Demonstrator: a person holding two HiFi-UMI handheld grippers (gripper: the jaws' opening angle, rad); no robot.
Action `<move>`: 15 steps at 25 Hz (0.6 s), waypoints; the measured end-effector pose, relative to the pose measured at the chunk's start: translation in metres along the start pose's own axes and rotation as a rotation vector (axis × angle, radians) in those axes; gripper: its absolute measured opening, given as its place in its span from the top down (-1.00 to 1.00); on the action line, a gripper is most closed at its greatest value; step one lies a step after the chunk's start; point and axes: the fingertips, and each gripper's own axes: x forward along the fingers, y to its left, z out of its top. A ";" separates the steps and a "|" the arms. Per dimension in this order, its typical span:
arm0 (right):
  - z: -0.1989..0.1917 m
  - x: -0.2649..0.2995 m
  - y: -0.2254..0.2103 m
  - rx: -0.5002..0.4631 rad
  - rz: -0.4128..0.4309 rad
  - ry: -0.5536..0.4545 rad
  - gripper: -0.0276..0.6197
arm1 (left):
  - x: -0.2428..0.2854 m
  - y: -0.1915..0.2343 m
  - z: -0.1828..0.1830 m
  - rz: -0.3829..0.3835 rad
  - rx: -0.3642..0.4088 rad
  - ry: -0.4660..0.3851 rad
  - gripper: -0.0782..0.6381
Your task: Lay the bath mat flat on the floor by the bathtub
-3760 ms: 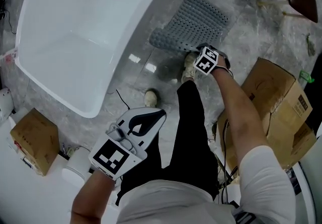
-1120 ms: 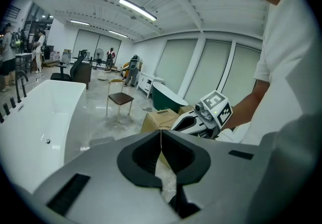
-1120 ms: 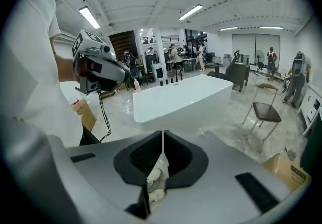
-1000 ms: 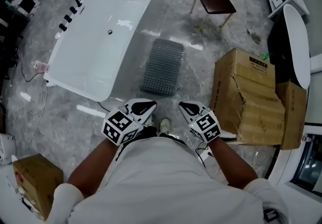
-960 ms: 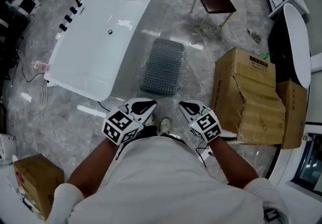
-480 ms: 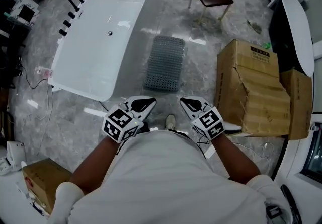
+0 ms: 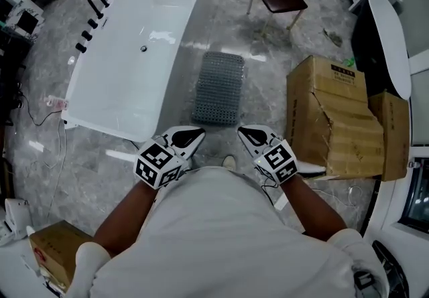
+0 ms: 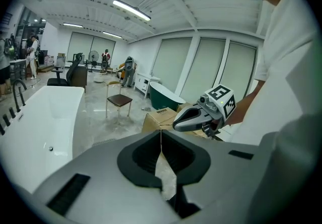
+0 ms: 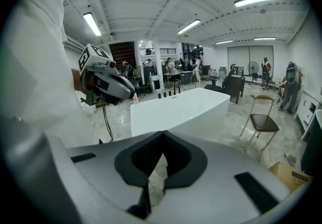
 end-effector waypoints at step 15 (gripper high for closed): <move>0.042 0.068 0.050 0.020 -0.057 0.038 0.89 | -0.066 0.074 -0.021 -0.050 -0.001 -0.029 0.73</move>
